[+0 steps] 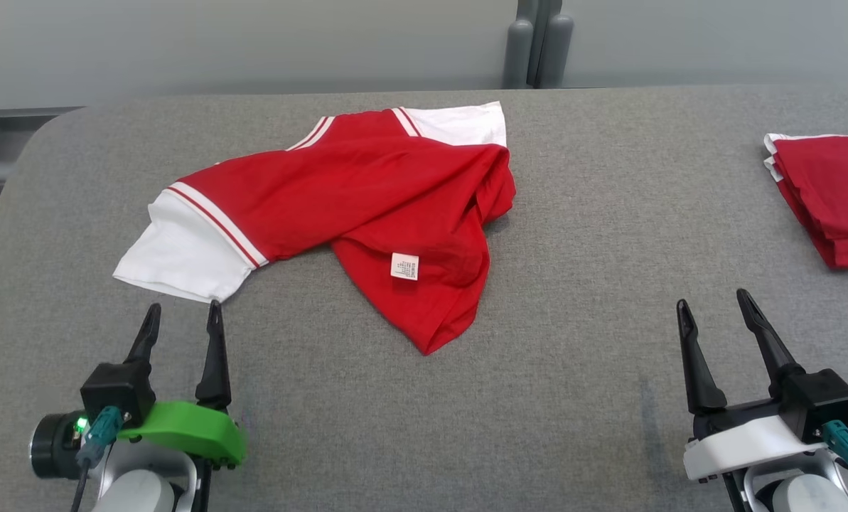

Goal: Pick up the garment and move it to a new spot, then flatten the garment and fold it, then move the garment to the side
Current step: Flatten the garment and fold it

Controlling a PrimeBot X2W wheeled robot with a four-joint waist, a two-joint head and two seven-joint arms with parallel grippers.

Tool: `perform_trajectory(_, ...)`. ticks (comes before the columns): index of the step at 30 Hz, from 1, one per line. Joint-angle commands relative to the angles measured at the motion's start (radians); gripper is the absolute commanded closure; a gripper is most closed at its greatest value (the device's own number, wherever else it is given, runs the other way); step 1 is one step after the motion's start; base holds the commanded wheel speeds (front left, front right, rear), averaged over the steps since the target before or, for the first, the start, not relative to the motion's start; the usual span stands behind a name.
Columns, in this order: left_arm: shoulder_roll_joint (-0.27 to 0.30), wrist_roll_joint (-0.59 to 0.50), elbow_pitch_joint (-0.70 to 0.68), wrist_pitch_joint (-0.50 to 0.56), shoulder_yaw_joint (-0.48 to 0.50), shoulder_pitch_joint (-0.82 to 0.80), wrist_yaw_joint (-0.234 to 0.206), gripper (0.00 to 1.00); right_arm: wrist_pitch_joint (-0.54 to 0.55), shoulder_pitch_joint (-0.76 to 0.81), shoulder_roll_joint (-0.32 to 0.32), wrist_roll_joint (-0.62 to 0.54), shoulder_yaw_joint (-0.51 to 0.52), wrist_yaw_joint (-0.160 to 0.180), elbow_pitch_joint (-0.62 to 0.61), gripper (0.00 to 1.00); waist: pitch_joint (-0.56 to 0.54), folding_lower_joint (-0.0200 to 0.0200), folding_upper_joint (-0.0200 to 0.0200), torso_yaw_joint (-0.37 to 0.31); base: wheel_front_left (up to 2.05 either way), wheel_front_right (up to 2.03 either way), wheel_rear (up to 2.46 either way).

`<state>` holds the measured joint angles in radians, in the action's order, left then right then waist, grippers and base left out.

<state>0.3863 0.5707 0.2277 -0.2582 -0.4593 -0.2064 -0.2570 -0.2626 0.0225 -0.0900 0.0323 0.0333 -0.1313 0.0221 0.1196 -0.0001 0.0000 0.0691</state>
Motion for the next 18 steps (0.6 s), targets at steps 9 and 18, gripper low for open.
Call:
perform_trajectory(9, -0.016, -0.061, -0.044, -0.008, 0.091, 0.155, 0.047, 0.00, -0.003, 0.040, -0.006, -0.005, -0.011, 0.001, 0.017, 0.00, -0.037, 0.0001, 0.0000, 0.013, 0.00, 0.00, 0.00)
perform_trajectory(18, -0.061, -0.125, -0.041, -0.007, 0.182, 0.219, 0.097, 0.00, -0.003, 0.070, 0.008, -0.002, 0.008, 0.001, 0.015, 0.00, -0.052, 0.0001, 0.0000, 0.031, 0.00, 0.00, 0.00)
